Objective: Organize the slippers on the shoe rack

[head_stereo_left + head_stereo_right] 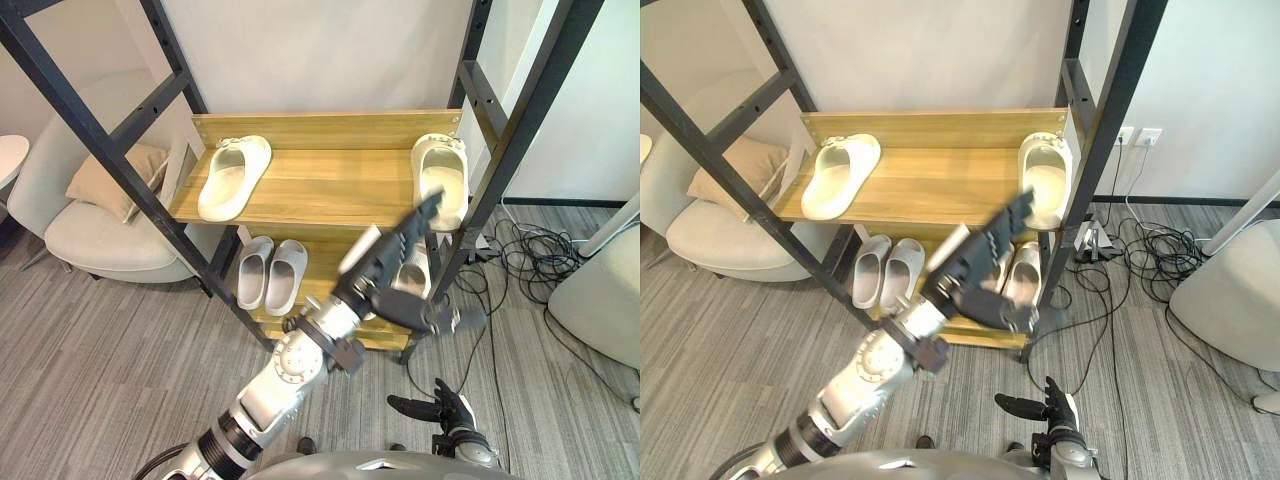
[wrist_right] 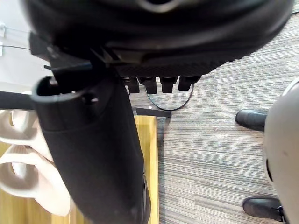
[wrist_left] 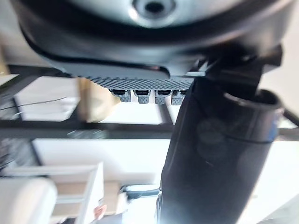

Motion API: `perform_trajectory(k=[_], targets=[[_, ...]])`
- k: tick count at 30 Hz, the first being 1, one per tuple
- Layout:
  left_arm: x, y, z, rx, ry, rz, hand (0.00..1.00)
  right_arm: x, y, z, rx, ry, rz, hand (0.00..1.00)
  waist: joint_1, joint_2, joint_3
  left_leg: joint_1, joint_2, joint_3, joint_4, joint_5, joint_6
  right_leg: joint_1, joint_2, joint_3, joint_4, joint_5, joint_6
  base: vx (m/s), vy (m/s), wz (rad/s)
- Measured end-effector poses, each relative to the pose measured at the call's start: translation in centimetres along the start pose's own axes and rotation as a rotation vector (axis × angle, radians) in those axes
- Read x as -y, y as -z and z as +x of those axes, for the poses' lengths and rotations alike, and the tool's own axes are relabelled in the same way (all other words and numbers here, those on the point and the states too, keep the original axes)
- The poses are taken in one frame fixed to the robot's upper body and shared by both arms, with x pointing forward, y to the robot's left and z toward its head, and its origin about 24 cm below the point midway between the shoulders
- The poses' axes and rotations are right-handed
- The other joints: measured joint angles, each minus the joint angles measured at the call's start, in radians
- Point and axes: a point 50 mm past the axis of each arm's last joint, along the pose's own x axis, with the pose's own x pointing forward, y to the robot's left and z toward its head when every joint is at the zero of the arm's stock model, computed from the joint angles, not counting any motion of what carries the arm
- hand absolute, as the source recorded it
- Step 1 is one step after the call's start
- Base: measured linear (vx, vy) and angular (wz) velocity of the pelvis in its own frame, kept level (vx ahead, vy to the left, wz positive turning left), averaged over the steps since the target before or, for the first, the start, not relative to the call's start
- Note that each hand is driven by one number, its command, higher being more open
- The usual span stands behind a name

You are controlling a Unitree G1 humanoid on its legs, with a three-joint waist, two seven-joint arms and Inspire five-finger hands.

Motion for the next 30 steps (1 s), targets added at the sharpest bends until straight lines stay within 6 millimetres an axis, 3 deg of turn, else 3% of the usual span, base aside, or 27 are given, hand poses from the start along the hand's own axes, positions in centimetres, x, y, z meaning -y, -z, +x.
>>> perform_trajectory(k=[4, 8, 15, 21, 30], targets=[[-0.7, -1.7, 1.2, 0.115, -0.054, 0.066, 1.00, -0.1, 0.5, 0.0, -0.027, -0.001, -0.005, 1.00, 0.015, -0.012, -0.009, 0.009, -0.002, -0.001, 0.001, -0.001, 0.002, 0.012, -0.002, -0.001, 0.000, 0.000, 0.000, 0.00, 0.000, 0.00], [-2.5, -2.5, 1.1, 0.150, -0.154, 0.210, 1.00, -0.2, 0.7, 0.1, -0.038, -0.002, -0.007, 1.00, 0.014, -0.017, -0.020, 0.015, -0.004, -0.001, 0.003, -0.004, 0.005, 0.016, -0.004, 0.000, 0.000, 0.000, 0.000, 0.00, 0.000, 0.00], [-8.4, -4.8, 2.0, 0.202, -0.306, 0.652, 1.00, -0.4, 0.7, 0.1, -0.049, -0.006, -0.006, 1.00, 0.019, -0.030, -0.023, 0.015, -0.002, -0.002, 0.005, -0.004, 0.005, 0.016, -0.002, 0.000, 0.000, 0.000, 0.000, 0.00, 0.000, 0.00], [-14.5, -5.8, 1.6, 0.071, -0.383, 1.101, 1.00, -1.0, 0.7, 0.1, -0.049, -0.020, 0.000, 1.00, 0.019, -0.055, -0.018, 0.015, -0.003, 0.013, 0.004, -0.008, 0.004, 0.009, -0.002, 0.015, -0.005, 0.002, 0.001, 0.01, 0.014, -0.07], [-20.2, -6.1, -0.9, -0.179, -0.527, 1.452, 1.00, -1.2, 0.6, 0.1, -0.045, -0.026, 0.005, 1.00, 0.022, -0.068, -0.006, 0.013, -0.005, 0.045, 0.004, -0.020, 0.004, -0.009, 0.001, 0.048, -0.009, 0.008, 0.005, 0.02, 0.026, -0.11]])
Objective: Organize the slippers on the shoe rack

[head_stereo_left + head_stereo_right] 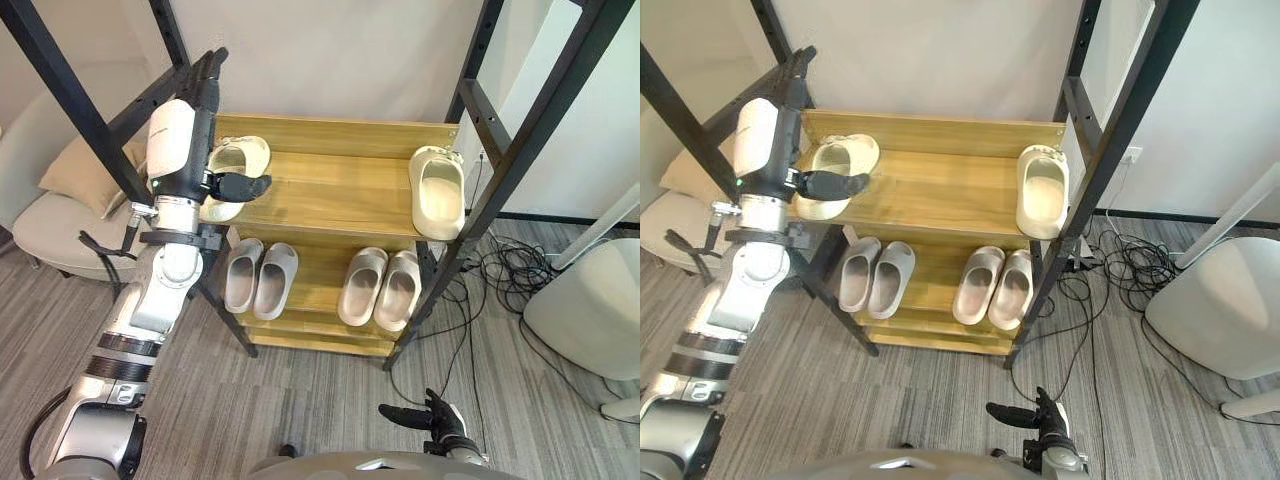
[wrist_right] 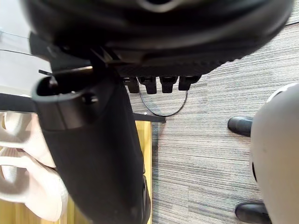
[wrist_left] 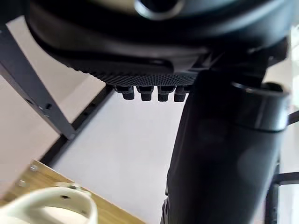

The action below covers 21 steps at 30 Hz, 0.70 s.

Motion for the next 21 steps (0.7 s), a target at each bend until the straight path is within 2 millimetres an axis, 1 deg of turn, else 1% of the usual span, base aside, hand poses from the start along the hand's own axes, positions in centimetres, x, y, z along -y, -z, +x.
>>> perform_trajectory(k=[1, 2, 4, 10, 17, 21], targets=[[-0.3, 0.8, 0.0, -0.037, -0.022, 0.044, 1.00, 0.0, 0.0, 0.0, 0.001, -0.001, 0.001, 1.00, 0.001, -0.001, 0.005, 0.000, 0.000, 0.004, 0.000, -0.002, -0.001, -0.003, 0.000, 0.004, 0.000, 0.001, 0.000, 0.00, 0.021, -0.08], [-0.5, 1.0, 0.0, -0.047, -0.029, 0.054, 1.00, 0.0, -0.1, 0.0, 0.002, -0.001, 0.001, 1.00, 0.001, -0.001, 0.008, 0.000, 0.000, 0.005, 0.000, -0.002, 0.000, -0.003, 0.000, 0.005, 0.000, 0.001, 0.000, 0.00, 0.025, -0.08], [-1.4, 1.9, 0.1, -0.101, -0.080, 0.113, 1.00, -0.1, -0.2, 0.0, 0.010, -0.001, 0.003, 1.00, 0.002, -0.002, 0.012, -0.015, 0.000, 0.008, 0.000, -0.003, 0.000, -0.020, 0.000, 0.010, 0.000, 0.003, 0.001, 0.00, 0.022, -0.05], [-3.2, 3.2, 0.2, -0.172, -0.165, 0.271, 1.00, -0.1, -0.2, 0.0, 0.009, -0.001, 0.001, 1.00, 0.006, -0.005, 0.019, -0.016, 0.000, 0.029, 0.000, -0.008, 0.002, -0.032, -0.001, 0.031, 0.000, 0.006, 0.001, 0.02, 0.023, -0.10], [-3.1, 3.7, 0.0, -0.195, -0.177, 0.321, 1.00, -0.1, -0.3, 0.0, 0.012, -0.001, -0.001, 1.00, 0.006, -0.005, 0.020, -0.026, -0.002, 0.050, 0.000, -0.012, 0.007, -0.053, -0.003, 0.049, -0.003, 0.016, 0.000, -0.01, 0.025, -0.10], [-3.3, 3.9, -0.2, -0.218, -0.224, 0.327, 1.00, 0.0, -0.5, 0.0, 0.021, 0.003, 0.000, 1.00, 0.003, -0.004, 0.022, -0.034, -0.002, 0.064, -0.001, -0.013, 0.009, -0.070, -0.003, 0.065, -0.004, 0.022, 0.001, -0.02, 0.016, -0.12]])
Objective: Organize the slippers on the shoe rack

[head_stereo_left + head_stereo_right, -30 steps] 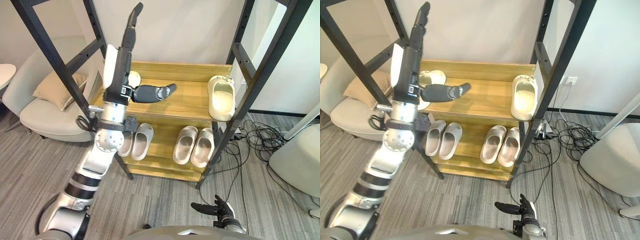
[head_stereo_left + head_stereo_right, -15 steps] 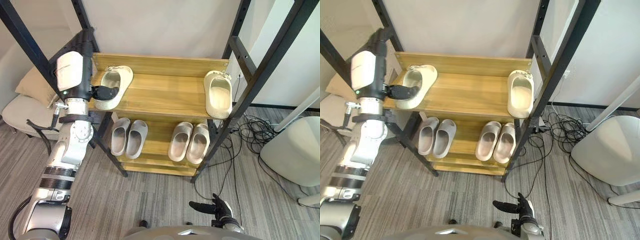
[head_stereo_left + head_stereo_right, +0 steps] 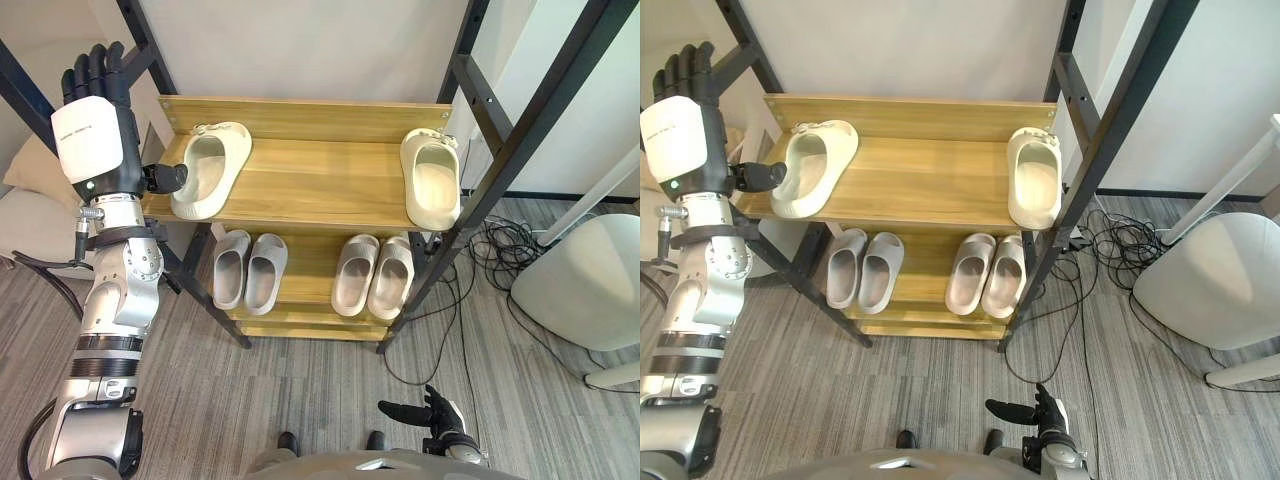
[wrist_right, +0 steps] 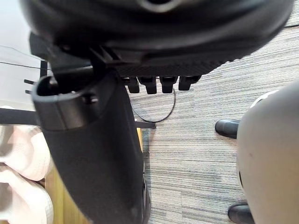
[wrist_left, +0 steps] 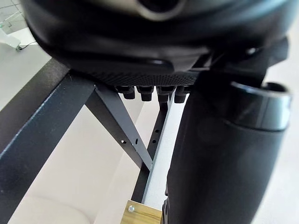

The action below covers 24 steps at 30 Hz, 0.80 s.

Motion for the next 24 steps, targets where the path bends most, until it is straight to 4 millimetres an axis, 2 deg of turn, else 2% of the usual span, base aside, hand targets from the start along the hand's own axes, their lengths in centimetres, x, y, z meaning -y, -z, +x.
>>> perform_trajectory(k=[12, 15, 19, 20, 24], targets=[[0.0, -0.1, 0.9, -0.026, -0.035, -0.007, 1.00, 0.2, -0.1, 0.0, 0.002, 0.022, 0.012, 1.00, 0.000, 0.000, 0.004, -0.032, -0.003, 0.047, -0.007, -0.002, 0.004, -0.060, -0.002, 0.047, 0.000, 0.017, 0.004, -0.01, 0.011, -0.11], [0.0, -0.3, 1.3, -0.030, -0.048, -0.016, 1.00, 0.3, -0.4, 0.1, 0.011, 0.034, 0.023, 1.00, -0.002, -0.001, 0.026, -0.042, -0.006, 0.058, -0.006, -0.001, 0.006, -0.075, -0.004, 0.059, 0.000, 0.027, 0.005, -0.05, 0.020, -0.14], [0.0, -0.4, 1.6, -0.044, -0.071, -0.018, 1.00, 0.3, -0.5, 0.2, 0.016, 0.040, 0.028, 1.00, -0.004, -0.002, 0.028, -0.063, -0.014, 0.080, -0.006, 0.001, 0.011, -0.109, -0.009, 0.082, 0.000, 0.040, 0.007, -0.03, 0.023, -0.16], [0.1, -0.4, 1.5, -0.048, -0.069, -0.020, 0.00, 0.3, -0.6, 0.2, 0.016, 0.042, 0.030, 1.00, -0.005, -0.002, 0.028, -0.064, -0.015, 0.081, -0.006, 0.001, 0.013, -0.111, -0.010, 0.083, 0.000, 0.041, 0.007, -0.03, 0.017, -0.04], [0.8, -0.5, 1.2, -0.069, -0.046, -0.029, 0.00, 0.3, -0.6, 0.2, 0.020, 0.047, 0.035, 1.00, -0.011, -0.004, 0.029, -0.067, -0.022, 0.083, -0.006, 0.000, 0.019, -0.114, -0.016, 0.083, 0.000, 0.044, 0.011, 0.00, 0.000, 0.00]])
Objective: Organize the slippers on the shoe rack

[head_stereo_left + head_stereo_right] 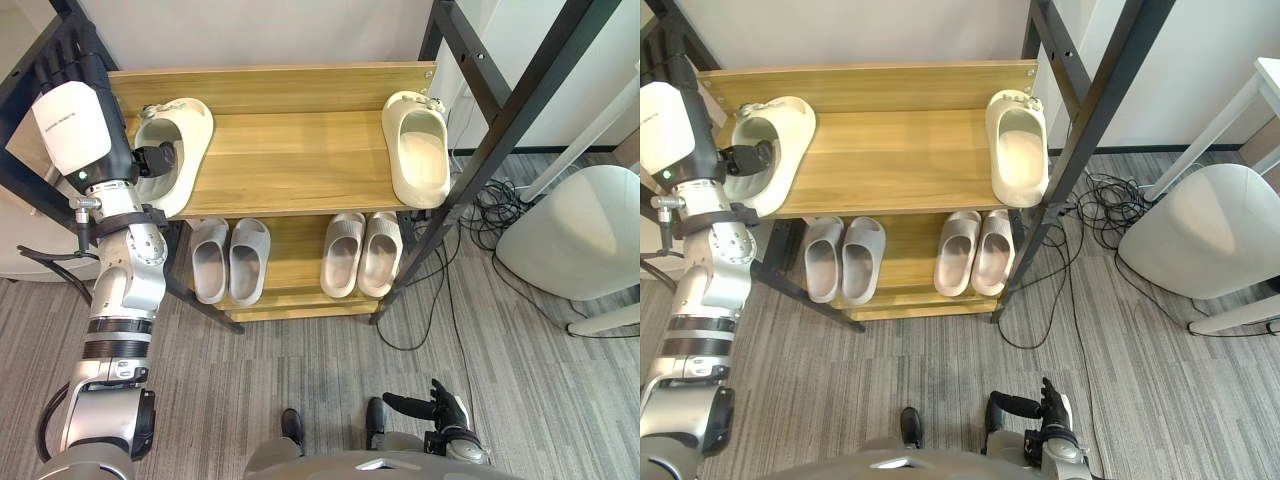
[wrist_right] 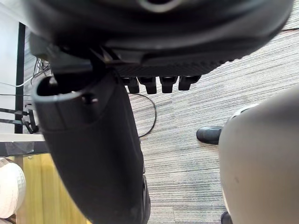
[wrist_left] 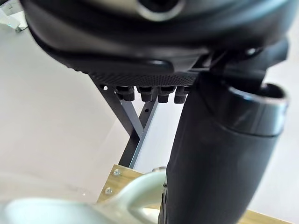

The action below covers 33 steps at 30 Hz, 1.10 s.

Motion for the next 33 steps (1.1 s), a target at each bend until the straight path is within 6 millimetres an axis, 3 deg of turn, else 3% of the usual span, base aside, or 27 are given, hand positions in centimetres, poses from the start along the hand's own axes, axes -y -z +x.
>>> perform_trajectory(k=[19, 28, 33], targets=[[0.4, 0.0, 0.7, 0.048, 0.079, 0.050, 0.00, 0.0, -0.2, 0.0, 0.015, 0.002, 0.012, 1.00, -0.007, -0.002, 0.006, 0.004, -0.016, 0.024, 0.001, 0.000, 0.013, -0.009, -0.015, 0.024, -0.001, 0.014, 0.009, -0.01, 0.011, -0.04], [1.2, -0.5, 0.0, 0.052, 0.119, -0.024, 0.00, -0.1, -0.2, 0.0, 0.011, 0.000, 0.012, 1.00, -0.015, 0.000, 0.005, 0.017, -0.027, 0.015, 0.001, 0.004, 0.020, 0.010, -0.027, 0.011, -0.001, 0.015, 0.011, -0.02, 0.011, 0.03], [2.2, -1.6, -0.9, 0.057, 0.155, -0.085, 0.00, 0.2, -0.2, 0.0, 0.009, 0.007, 0.012, 1.00, -0.017, 0.015, 0.002, 0.025, -0.038, 0.008, -0.005, 0.008, 0.027, 0.019, -0.038, 0.001, -0.001, 0.016, 0.013, -0.03, 0.024, 0.05]])
